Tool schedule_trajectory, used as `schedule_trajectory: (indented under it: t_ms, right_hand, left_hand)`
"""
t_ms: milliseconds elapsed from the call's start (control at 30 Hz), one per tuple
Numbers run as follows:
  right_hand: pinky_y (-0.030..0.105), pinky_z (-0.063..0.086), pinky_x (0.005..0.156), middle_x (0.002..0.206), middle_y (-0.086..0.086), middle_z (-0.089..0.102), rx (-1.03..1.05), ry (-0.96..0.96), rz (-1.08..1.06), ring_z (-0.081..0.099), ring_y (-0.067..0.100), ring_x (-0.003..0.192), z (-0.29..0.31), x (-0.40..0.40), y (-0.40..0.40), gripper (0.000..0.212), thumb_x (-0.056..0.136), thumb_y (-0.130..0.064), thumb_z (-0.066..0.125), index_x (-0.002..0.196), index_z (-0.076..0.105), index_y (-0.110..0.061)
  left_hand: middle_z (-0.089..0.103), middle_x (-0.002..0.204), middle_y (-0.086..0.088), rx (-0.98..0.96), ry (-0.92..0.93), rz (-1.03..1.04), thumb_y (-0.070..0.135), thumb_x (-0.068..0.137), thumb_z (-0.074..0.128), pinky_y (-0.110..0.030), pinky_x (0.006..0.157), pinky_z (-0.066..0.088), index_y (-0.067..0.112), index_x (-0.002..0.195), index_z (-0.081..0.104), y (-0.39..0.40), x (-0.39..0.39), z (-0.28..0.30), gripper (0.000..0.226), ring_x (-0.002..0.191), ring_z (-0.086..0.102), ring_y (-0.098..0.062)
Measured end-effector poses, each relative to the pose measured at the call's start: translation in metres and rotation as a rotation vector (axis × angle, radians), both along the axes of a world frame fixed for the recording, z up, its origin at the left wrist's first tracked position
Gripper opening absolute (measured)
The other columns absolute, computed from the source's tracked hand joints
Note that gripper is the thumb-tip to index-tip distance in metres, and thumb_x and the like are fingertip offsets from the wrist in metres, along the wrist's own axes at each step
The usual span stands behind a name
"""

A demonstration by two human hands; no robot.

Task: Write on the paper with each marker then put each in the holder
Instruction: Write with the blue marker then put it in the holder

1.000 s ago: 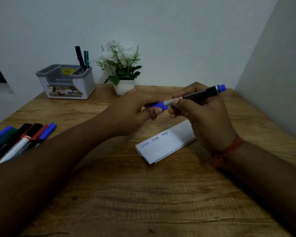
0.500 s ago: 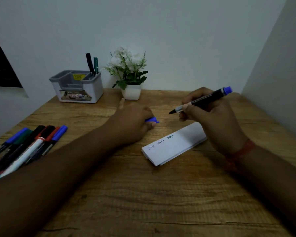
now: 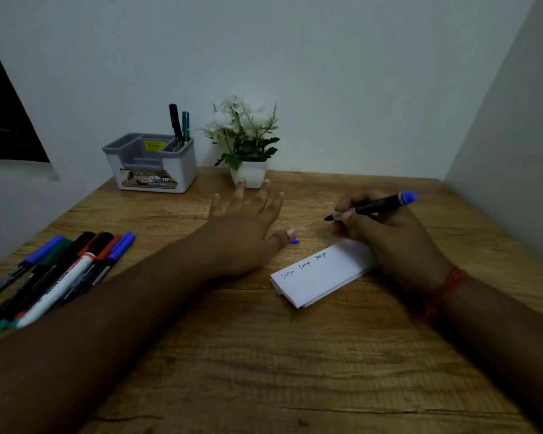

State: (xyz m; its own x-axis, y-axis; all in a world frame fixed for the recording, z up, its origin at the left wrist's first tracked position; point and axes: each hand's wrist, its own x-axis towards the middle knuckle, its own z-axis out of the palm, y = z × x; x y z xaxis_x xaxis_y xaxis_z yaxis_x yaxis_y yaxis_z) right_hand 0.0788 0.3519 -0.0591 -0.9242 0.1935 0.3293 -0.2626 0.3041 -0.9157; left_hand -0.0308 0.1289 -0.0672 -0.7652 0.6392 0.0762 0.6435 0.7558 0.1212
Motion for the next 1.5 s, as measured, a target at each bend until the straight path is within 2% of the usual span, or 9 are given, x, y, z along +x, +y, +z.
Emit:
schedule_trajectory:
  t_ms: [267,400,500,667,767,933,1067,1233,1500]
  right_hand:
    - [0.050,0.052,0.107,0.107,0.002,0.075,-0.053,-0.139,-0.016,0.073,0.021,0.106,-0.005,0.000,-0.013,0.026,0.101,-0.013,0.060,0.087,0.072,-0.030]
    - [0.037,0.055,0.091,0.101,-0.002,0.075,0.131,-0.115,-0.072,0.071,0.018,0.099,-0.001,0.007,-0.018,0.009,0.096,-0.022,0.067,0.089,0.071,-0.026]
    - [0.036,0.053,0.085,0.096,-0.001,0.074,0.223,-0.080,-0.077,0.070,0.019,0.095,0.004,0.014,-0.015,0.007,0.095,-0.023,0.069,0.089,0.070,-0.026]
    - [0.028,0.060,0.078,0.096,0.004,0.075,0.104,-0.057,-0.059,0.074,0.022,0.089,0.008,0.017,-0.010,0.009,0.098,-0.016,0.064,0.093,0.071,-0.018]
    - [0.020,0.058,0.076,0.090,0.006,0.076,0.172,-0.116,-0.012,0.074,0.022,0.085,0.004,0.017,-0.008,0.010,0.097,-0.017,0.066,0.091,0.074,-0.017]
    - [0.025,0.056,0.075,0.093,0.000,0.077,0.294,-0.150,-0.001,0.072,0.014,0.090,0.005,0.017,-0.003,0.014,0.085,-0.002,0.073,0.086,0.072,-0.016]
    - [0.024,0.054,0.067,0.087,-0.002,0.076,0.295,-0.145,-0.067,0.069,0.007,0.079,0.004,0.018,0.002,0.013,0.084,-0.006,0.075,0.081,0.072,-0.018]
    - [0.030,0.055,0.070,0.084,0.002,0.076,0.278,-0.147,-0.082,0.071,0.017,0.081,0.001,0.018,0.003,0.010,0.083,-0.008,0.077,0.079,0.072,-0.016]
    - [0.019,0.053,0.068,0.086,-0.005,0.076,0.307,-0.192,-0.072,0.069,0.009,0.083,0.001,0.017,0.002,0.006,0.083,-0.015,0.079,0.081,0.074,-0.017]
  left_hand:
    - [-0.032,0.158,0.006,-0.126,0.045,-0.014,0.087,0.078,0.003,-0.068,0.113,-0.008,0.039,0.151,-0.017,0.004,0.004,-0.014,0.090,0.144,-0.033,-0.029]
    - [-0.029,0.160,0.005,-0.115,0.116,-0.021,0.086,0.073,-0.006,-0.068,0.112,-0.010,0.038,0.151,-0.016,0.003,0.006,-0.019,0.093,0.144,-0.032,-0.029]
    - [-0.030,0.160,0.004,-0.101,0.173,-0.023,0.084,0.075,-0.008,-0.068,0.111,-0.011,0.038,0.152,-0.015,0.004,0.006,-0.022,0.090,0.144,-0.033,-0.029]
    - [-0.028,0.160,0.002,-0.093,0.276,-0.040,0.084,0.077,-0.012,-0.068,0.111,-0.012,0.035,0.152,-0.014,0.004,0.005,-0.024,0.090,0.143,-0.035,-0.029]
    - [-0.029,0.160,0.002,-0.098,0.303,-0.043,0.083,0.077,-0.013,-0.068,0.111,-0.012,0.034,0.152,-0.015,0.005,0.004,-0.024,0.090,0.143,-0.035,-0.029]
    - [-0.028,0.160,0.001,-0.112,0.317,-0.028,0.082,0.076,-0.016,-0.067,0.112,-0.011,0.034,0.150,-0.019,0.005,0.006,-0.023,0.089,0.143,-0.035,-0.028]
    - [-0.026,0.161,0.001,-0.119,0.333,-0.027,0.079,0.076,-0.017,-0.067,0.113,-0.009,0.033,0.152,-0.017,0.006,0.008,-0.022,0.089,0.145,-0.031,-0.029]
    - [-0.025,0.161,-0.001,-0.124,0.350,-0.030,0.078,0.076,-0.021,-0.067,0.113,-0.008,0.032,0.151,-0.020,0.005,0.009,-0.022,0.088,0.146,-0.028,-0.030]
    - [-0.025,0.162,-0.001,-0.130,0.343,-0.020,0.078,0.075,-0.023,-0.067,0.113,-0.008,0.032,0.148,-0.024,0.006,0.011,-0.021,0.087,0.146,-0.028,-0.030]
